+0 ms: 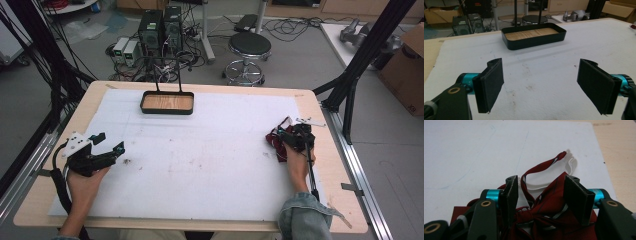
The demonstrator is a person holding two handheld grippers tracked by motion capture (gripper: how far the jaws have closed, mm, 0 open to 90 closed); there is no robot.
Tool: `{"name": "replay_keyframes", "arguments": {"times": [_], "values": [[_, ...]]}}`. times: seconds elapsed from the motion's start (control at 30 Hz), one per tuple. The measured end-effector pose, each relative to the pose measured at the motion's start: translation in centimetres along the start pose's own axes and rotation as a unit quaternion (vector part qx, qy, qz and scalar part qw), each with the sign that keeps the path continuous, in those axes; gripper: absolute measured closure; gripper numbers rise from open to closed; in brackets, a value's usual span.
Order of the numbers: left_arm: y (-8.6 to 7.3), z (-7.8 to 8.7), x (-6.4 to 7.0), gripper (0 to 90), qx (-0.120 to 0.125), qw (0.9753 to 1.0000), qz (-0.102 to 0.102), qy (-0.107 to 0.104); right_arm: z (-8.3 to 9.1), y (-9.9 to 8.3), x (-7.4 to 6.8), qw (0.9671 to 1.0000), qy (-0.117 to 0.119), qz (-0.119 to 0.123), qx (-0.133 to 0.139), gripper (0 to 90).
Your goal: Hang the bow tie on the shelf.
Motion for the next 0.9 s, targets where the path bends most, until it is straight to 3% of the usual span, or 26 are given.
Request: {"name": "replay_keyframes", "arguments": {"times": [0.3,0.47,0.57,0.9], "values": [[-0.01,0.07,-0.03,21.6,-0.001,1.0,0.0,0.0,-0.18,-0.12,-0.29,0.9997,0.003,0.014,-0.018,54.0],[-0.05,0.04,-0.06,21.6,-0.001,1.0,0.0,0.0,-0.18,-0.28,-0.24,0.9995,0.005,0.007,-0.029,55.1],[-0.06,0.01,0.01,21.6,-0.003,1.0,-0.001,0.0,-0.28,-0.32,-0.42,0.9992,0.012,0.014,-0.036,60.8],[-0.04,0.08,0.0,21.6,-0.001,1.0,0.001,0.001,-0.5,-0.34,-0.16,0.9966,0.053,-0.045,-0.045,80.8]]}}
Point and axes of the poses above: each handheld gripper's, and its own axes: z roughly backward along the jaws, y roughly out of its top, x roughly to its right, the point moved 4 cm from there along -z, roughly forward along the jaws, and after that the axes turned 1 degree about z, right-handed, at the moved point
